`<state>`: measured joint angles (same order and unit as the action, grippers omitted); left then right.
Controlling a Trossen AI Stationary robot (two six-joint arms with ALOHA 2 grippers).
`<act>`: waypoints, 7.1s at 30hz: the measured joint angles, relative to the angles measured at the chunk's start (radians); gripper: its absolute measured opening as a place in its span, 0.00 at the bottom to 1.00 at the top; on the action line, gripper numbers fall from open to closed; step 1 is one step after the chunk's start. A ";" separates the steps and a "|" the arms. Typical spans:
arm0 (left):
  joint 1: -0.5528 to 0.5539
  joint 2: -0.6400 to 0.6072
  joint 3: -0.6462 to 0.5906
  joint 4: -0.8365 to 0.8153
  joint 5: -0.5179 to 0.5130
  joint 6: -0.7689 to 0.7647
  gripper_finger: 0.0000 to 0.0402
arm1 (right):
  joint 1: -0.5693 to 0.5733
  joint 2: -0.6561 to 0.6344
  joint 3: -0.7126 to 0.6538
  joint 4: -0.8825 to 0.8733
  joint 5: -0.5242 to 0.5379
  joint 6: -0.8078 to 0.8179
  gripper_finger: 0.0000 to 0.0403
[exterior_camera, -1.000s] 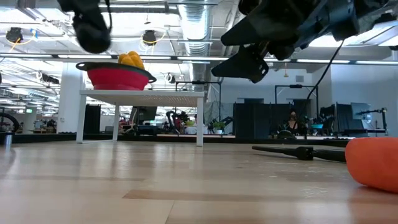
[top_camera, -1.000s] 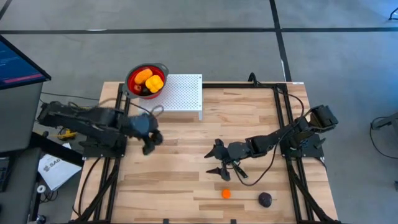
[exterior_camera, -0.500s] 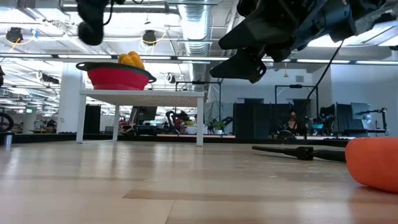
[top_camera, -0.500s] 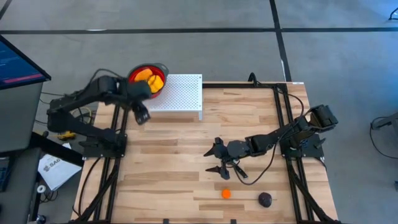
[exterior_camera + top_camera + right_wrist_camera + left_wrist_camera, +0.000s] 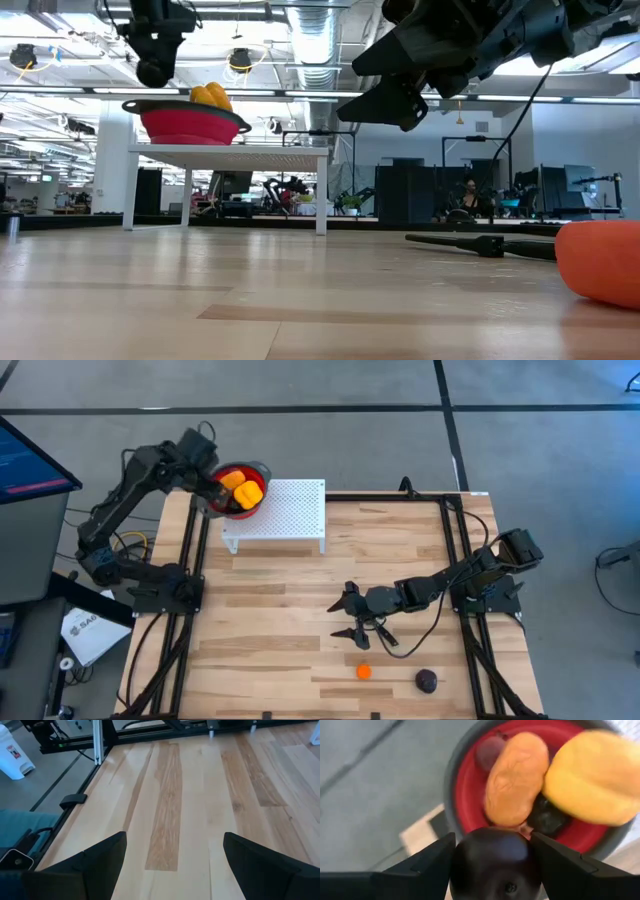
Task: Pick & Place Fruit
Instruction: Put the top purple plum into the red strainer bowl on the shelf, then put the orange into the red strainer bowl on the shelf
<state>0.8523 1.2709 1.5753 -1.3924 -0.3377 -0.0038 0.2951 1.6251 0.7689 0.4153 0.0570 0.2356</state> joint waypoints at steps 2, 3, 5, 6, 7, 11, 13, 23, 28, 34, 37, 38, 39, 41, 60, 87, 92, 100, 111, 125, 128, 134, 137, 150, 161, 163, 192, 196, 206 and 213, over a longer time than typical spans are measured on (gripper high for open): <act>0.048 0.000 0.000 0.016 0.090 0.005 0.62 | 0.000 0.000 0.000 0.010 0.000 -0.001 0.81; 0.065 0.000 0.000 0.017 0.125 0.006 0.63 | 0.000 0.000 0.000 0.014 0.000 -0.004 0.81; 0.080 0.005 0.000 0.016 0.149 0.005 0.64 | 0.000 0.000 0.000 0.026 0.000 -0.010 0.81; 0.080 0.008 -0.001 0.016 0.152 0.004 0.64 | 0.000 0.000 0.000 0.031 0.000 -0.010 0.81; 0.079 0.008 -0.001 0.016 0.153 0.003 0.64 | 0.000 0.000 0.000 0.036 0.000 -0.010 0.81; 0.079 0.007 -0.001 0.016 0.212 0.001 0.65 | 0.000 0.000 0.000 0.038 0.000 -0.010 0.81; 0.078 0.008 -0.001 0.017 0.228 0.000 0.65 | 0.000 0.000 0.000 0.038 0.000 -0.010 0.81; 0.035 0.013 -0.001 0.033 0.266 -0.024 0.66 | 0.000 0.000 0.000 0.038 0.000 -0.010 0.81; 0.021 0.012 -0.014 0.061 0.265 -0.030 0.66 | 0.000 0.000 0.000 0.038 0.000 -0.010 0.81; 0.012 0.013 -0.098 0.124 0.265 -0.022 0.66 | 0.000 0.000 0.000 0.038 0.000 -0.010 0.81; 0.012 0.013 -0.106 0.133 0.265 -0.017 0.66 | 0.000 0.000 0.000 0.038 0.000 -0.010 0.81; 0.012 0.012 -0.105 0.136 0.265 -0.010 0.66 | 0.000 0.000 0.000 0.038 0.000 -0.010 0.81; 0.012 0.008 -0.104 0.135 0.265 -0.003 0.66 | 0.000 0.000 0.000 0.038 0.000 -0.010 0.81; 0.012 -0.012 -0.098 0.134 0.265 -0.001 0.66 | 0.000 0.000 0.000 0.040 0.000 -0.021 0.81; -0.476 -0.417 -0.232 0.494 0.490 -0.162 0.56 | 0.215 -0.097 0.001 -0.136 0.105 -0.088 0.81; -1.159 -0.073 -0.865 1.566 0.294 -0.086 0.47 | 0.307 0.183 0.042 -0.255 0.071 0.071 0.31; -1.228 0.061 -0.865 1.811 0.293 0.224 0.47 | 0.238 0.082 0.043 -0.215 0.071 -0.034 0.30; -1.312 0.218 -0.865 2.089 0.291 0.576 0.57 | 0.099 0.034 0.042 0.176 0.049 -0.257 0.46; -1.369 0.224 -0.865 2.080 0.024 0.756 0.82 | 0.009 0.090 0.042 0.383 -0.036 -0.238 0.40; -1.380 0.221 -0.865 1.814 -0.311 0.221 0.76 | 0.037 0.097 0.042 0.272 -0.033 -0.155 0.27; -1.368 0.220 -0.884 1.811 -0.331 0.110 0.74 | 0.032 0.120 0.042 0.278 -0.031 -0.153 0.26; -1.321 0.220 -0.989 1.771 -0.441 -0.230 0.72 | 0.022 0.209 0.041 0.420 -0.027 -0.148 0.24; -1.285 0.220 -1.046 1.775 -0.402 -0.404 0.72 | 0.022 0.257 0.041 0.509 -0.027 -0.148 0.24; -1.128 0.316 -1.094 1.895 -0.221 -0.503 0.72 | 0.016 0.304 0.045 0.673 -0.028 -0.148 0.24; -1.115 0.472 -1.014 1.896 -0.230 -0.503 0.69 | 0.016 0.304 0.045 0.675 -0.030 -0.148 0.24; -1.115 0.473 -1.015 1.892 -0.232 -0.505 0.66 | 0.016 0.304 0.045 0.673 -0.030 -0.148 0.24; -1.268 -0.012 -1.015 1.870 -0.234 -0.110 0.32 | 0.017 0.303 0.045 0.669 -0.030 -0.148 0.24; -1.374 -0.224 -1.015 1.871 -0.534 0.076 0.32 | 0.017 0.303 0.045 0.669 -0.030 -0.148 0.24; -1.331 -0.530 -0.892 1.874 -1.230 0.743 0.32 | 0.010 0.303 0.045 0.674 -0.030 -0.147 0.24; -1.135 -0.702 -0.876 1.872 -1.237 0.842 0.32 | 0.010 0.303 0.045 0.678 -0.029 -0.138 0.24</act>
<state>-0.2829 0.5689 0.6991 0.4800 -1.5748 0.8382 0.3046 1.9278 0.8143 1.0930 0.0277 0.0978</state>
